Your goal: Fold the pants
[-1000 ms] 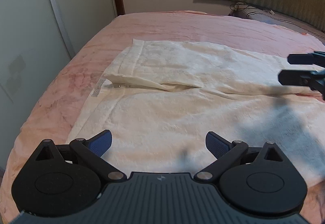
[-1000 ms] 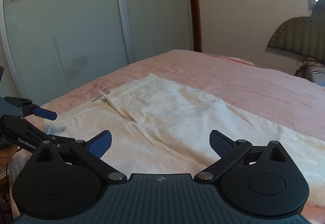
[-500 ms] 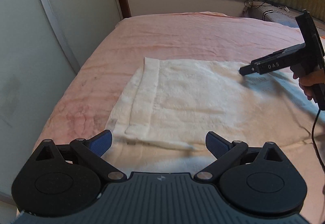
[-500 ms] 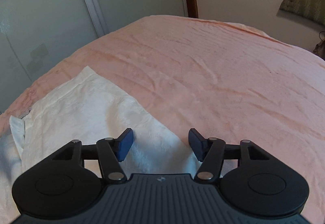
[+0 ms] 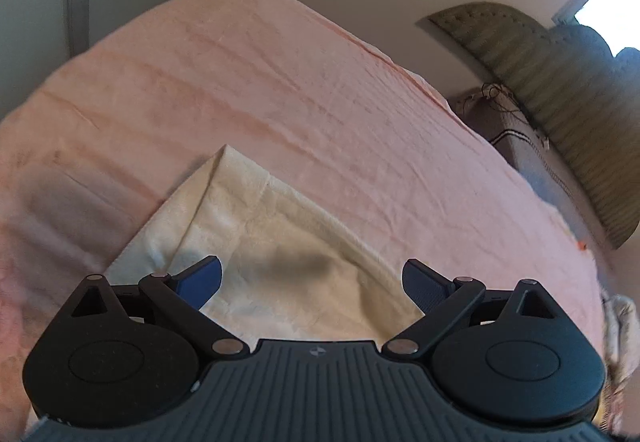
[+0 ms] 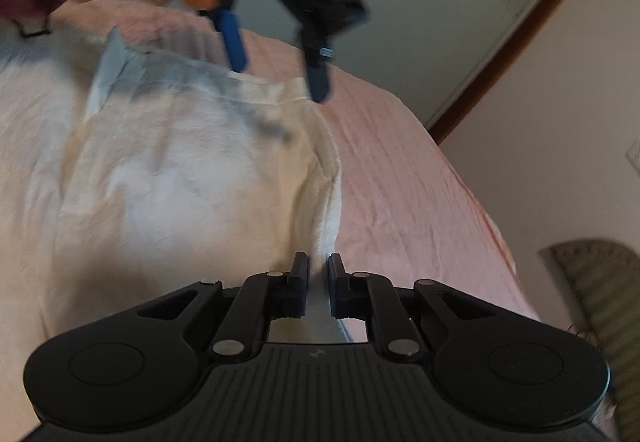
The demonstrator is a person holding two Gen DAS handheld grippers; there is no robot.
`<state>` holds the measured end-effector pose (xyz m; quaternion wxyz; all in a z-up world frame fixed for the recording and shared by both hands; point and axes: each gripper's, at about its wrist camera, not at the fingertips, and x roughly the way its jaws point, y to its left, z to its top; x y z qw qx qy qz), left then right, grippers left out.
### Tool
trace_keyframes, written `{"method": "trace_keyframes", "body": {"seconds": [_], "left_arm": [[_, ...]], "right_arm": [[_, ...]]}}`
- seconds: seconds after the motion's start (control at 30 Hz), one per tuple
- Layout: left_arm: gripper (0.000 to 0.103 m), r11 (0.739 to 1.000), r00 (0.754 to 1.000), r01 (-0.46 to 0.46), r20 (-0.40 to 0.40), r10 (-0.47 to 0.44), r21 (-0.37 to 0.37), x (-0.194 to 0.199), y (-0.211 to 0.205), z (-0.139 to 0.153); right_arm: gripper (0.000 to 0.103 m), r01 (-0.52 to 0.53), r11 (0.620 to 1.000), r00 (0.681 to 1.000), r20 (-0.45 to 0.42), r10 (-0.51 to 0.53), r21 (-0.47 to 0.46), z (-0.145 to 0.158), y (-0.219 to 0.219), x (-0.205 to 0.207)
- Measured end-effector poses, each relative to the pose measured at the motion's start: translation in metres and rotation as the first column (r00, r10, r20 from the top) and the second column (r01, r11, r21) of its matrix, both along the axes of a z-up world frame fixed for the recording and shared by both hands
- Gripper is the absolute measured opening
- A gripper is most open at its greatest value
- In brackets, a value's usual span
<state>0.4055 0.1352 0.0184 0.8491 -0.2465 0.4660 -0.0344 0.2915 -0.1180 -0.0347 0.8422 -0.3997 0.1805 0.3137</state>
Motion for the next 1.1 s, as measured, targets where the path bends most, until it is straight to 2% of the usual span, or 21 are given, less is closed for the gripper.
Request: {"method": "trace_keyframes", "body": {"seconds": [0.1, 0.2, 0.3, 0.33, 0.37, 0.4, 0.43, 0.47, 0.57, 0.67, 0.73, 0.8, 0.87, 0.9, 0.93, 0.97, 1.0, 1.03, 1.07, 1.1], "left_arm": [[0.096, 0.996, 0.998, -0.018, -0.069, 0.012, -0.089, 0.020, 0.004, -0.012], [0.091, 0.988, 0.993, -0.038, -0.119, 0.020, -0.151, 0.026, 0.008, -0.022], [0.053, 0.983, 0.991, -0.066, -0.130, 0.044, -0.171, 0.014, 0.010, -0.024], [0.029, 0.983, 0.989, -0.068, -0.139, 0.044, -0.173, 0.007, 0.011, -0.025], [0.016, 0.981, 0.988, -0.079, -0.143, 0.053, -0.179, -0.002, 0.013, -0.024], [0.014, 0.978, 0.989, -0.097, -0.125, 0.075, -0.186, -0.013, 0.015, -0.022], [0.005, 0.977, 0.991, -0.106, -0.101, 0.089, -0.183, -0.026, 0.016, -0.018], [0.002, 0.981, 0.993, -0.104, -0.073, 0.093, -0.163, -0.040, 0.016, -0.011], [0.000, 0.994, 0.997, -0.074, 0.031, 0.077, -0.078, -0.094, 0.014, 0.013], [0.000, 0.997, 0.987, -0.081, 0.137, 0.079, 0.013, -0.145, 0.016, 0.030], [0.000, 0.994, 0.981, -0.092, 0.175, 0.081, 0.059, -0.164, 0.020, 0.033], [0.000, 0.991, 0.984, -0.103, 0.157, 0.089, 0.080, -0.164, 0.024, 0.029], [0.000, 0.996, 0.989, -0.082, 0.127, 0.077, 0.040, -0.157, 0.027, 0.024], [0.006, 0.997, 0.992, -0.075, 0.105, 0.073, 0.016, -0.156, 0.028, 0.020], [0.012, 0.997, 0.994, -0.076, 0.082, 0.076, -0.003, -0.153, 0.028, 0.017], [0.012, 0.997, 0.995, -0.068, 0.072, 0.070, -0.022, -0.150, 0.027, 0.014], [0.016, 0.998, 0.996, -0.049, 0.068, 0.052, -0.034, -0.147, 0.025, 0.013], [0.027, 0.999, 0.998, -0.029, 0.061, 0.031, -0.035, -0.144, 0.022, 0.011], [0.041, 0.999, 0.998, -0.019, 0.057, 0.021, -0.039, -0.141, 0.019, 0.009], [0.048, 0.999, 0.998, -0.019, 0.058, 0.021, -0.044, -0.139, 0.016, 0.008]], "right_arm": [[0.010, -0.044, 0.996, 0.996, 0.077, 0.050, -0.081, -0.008, 0.005, -0.025], [0.010, -0.060, 0.989, 0.986, 0.145, 0.080, -0.135, -0.017, 0.004, -0.043], [0.009, -0.064, 0.984, 0.980, 0.173, 0.093, -0.167, -0.023, 0.006, -0.055], [0.009, -0.064, 0.985, 0.980, 0.177, 0.092, -0.162, -0.023, 0.007, -0.056], [0.009, -0.060, 0.987, 0.981, 0.174, 0.086, -0.151, -0.022, 0.007, -0.058], [0.009, -0.059, 0.989, 0.982, 0.169, 0.082, -0.136, -0.021, 0.007, -0.061], [0.009, -0.061, 0.992, 0.983, 0.165, 0.080, -0.113, -0.018, 0.007, -0.064], [0.009, -0.063, 0.993, 0.984, 0.161, 0.078, -0.095, -0.015, 0.006, -0.068], [0.009, -0.078, 0.995, 0.982, 0.165, 0.086, -0.058, -0.002, 0.009, -0.095], [0.009, -0.089, 0.995, 0.982, 0.161, 0.095, -0.047, 0.011, 0.006, -0.126], [0.009, -0.046, 0.999, 0.976, 0.214, 0.051, -0.028, 0.016, -0.008, -0.139], [0.011, 0.029, 0.999, 0.979, 0.202, -0.022, -0.030, 0.018, -0.027, -0.134], [0.011, 0.147, 0.989, 0.974, 0.177, -0.140, -0.028, 0.015, -0.052, -0.120], [0.011, 0.189, 0.982, 0.973, 0.139, -0.185, -0.014, 0.017, -0.062, -0.109], [0.011, 0.218, 0.975, 0.972, 0.084, -0.220, 0.032, 0.023, -0.071, -0.096], [0.012, 0.236, 0.964, 0.971, 0.000, -0.237, 0.122, 0.030, -0.082, -0.083], [0.020, 0.250, 0.947, 0.967, -0.097, -0.234, 0.200, 0.036, -0.089, -0.066], [0.027, 0.269, 0.916, 0.956, -0.198, -0.217, 0.297, 0.041, -0.095, -0.046], [0.056, 0.284, 0.888, 0.945, -0.260, -0.197, 0.361, 0.042, -0.097, -0.028], [0.084, 0.292, 0.869, 0.937, -0.301, -0.177, 0.399, 0.042, -0.096, -0.009]]}}
